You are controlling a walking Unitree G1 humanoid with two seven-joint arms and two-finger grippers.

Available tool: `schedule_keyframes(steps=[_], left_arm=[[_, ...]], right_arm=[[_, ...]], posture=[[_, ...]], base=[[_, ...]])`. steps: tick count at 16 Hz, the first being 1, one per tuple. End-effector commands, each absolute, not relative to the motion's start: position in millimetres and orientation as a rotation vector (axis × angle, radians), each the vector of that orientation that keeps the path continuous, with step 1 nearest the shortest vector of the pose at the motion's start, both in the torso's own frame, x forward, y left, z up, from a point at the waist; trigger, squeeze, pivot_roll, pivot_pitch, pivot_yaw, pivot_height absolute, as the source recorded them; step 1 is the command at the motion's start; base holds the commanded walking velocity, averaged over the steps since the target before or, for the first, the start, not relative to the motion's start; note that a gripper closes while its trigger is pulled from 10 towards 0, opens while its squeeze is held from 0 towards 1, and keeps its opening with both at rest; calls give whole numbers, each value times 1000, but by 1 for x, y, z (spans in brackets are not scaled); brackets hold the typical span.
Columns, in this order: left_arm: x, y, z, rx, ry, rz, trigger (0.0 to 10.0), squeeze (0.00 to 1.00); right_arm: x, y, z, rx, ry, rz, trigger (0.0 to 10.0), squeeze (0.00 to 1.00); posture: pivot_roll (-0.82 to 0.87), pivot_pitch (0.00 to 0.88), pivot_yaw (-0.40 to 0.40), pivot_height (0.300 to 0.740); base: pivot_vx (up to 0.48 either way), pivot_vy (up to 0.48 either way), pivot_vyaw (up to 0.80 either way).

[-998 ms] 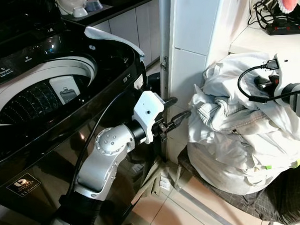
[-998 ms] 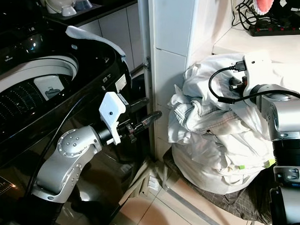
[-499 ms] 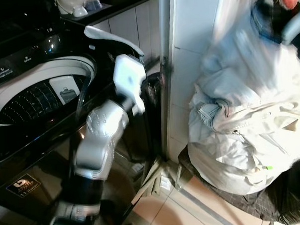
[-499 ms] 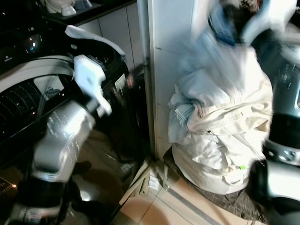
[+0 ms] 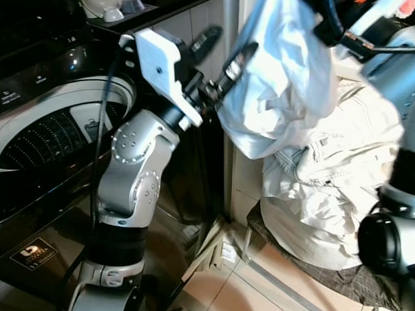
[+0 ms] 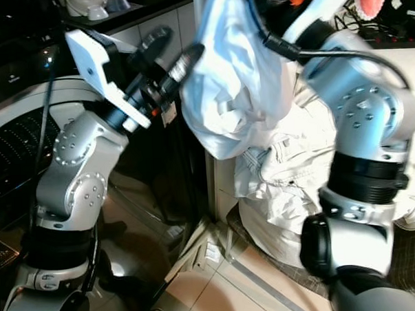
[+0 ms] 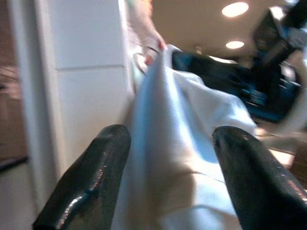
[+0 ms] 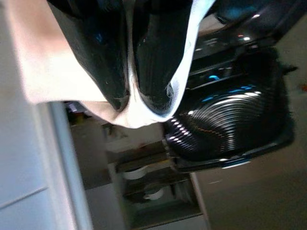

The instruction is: Clothes washing

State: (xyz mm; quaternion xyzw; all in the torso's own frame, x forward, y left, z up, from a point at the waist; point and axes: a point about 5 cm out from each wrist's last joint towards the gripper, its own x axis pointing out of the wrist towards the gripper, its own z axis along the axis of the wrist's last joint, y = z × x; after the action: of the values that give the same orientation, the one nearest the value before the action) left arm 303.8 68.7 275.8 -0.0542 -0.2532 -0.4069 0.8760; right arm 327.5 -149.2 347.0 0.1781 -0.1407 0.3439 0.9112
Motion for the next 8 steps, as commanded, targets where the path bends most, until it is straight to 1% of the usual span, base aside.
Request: schedule_keyframes(steps=[1, 3, 5, 6, 7, 8], left_arm=[[300, 67, 275, -110, -521, -887, 10000, 1000], [297, 62, 269, -154, -489, -938, 10000, 1000], [297, 61, 268, -173, -481, -946, 10000, 1000], [299, 58, 264, -131, -458, -920, 10000, 1000], [303, 54, 260, -77, -429, -882, 10000, 525], [306, 52, 257, -49, -418, -849, 10000, 0]], right_arm=[[323, -144, 349, 408, -293, 760, 0, 0], [317, -130, 340, 416, -250, 843, 0, 0], [312, -123, 337, 415, -230, 881, 0, 0], [310, -119, 336, 411, -222, 902, 0, 0], [308, -117, 335, 411, -217, 917, 0, 0], [305, -115, 335, 414, -212, 927, 0, 0]], posture=[[-56, 0, 48, 740], [-59, 0, 49, 740], [-63, 0, 51, 740], [-63, 0, 51, 740], [-65, 0, 53, 740], [-69, 0, 58, 740]], base=[[0, 0, 0], [0, 0, 0], [0, 0, 0], [0, 0, 0], [0, 0, 0], [0, 0, 0]])
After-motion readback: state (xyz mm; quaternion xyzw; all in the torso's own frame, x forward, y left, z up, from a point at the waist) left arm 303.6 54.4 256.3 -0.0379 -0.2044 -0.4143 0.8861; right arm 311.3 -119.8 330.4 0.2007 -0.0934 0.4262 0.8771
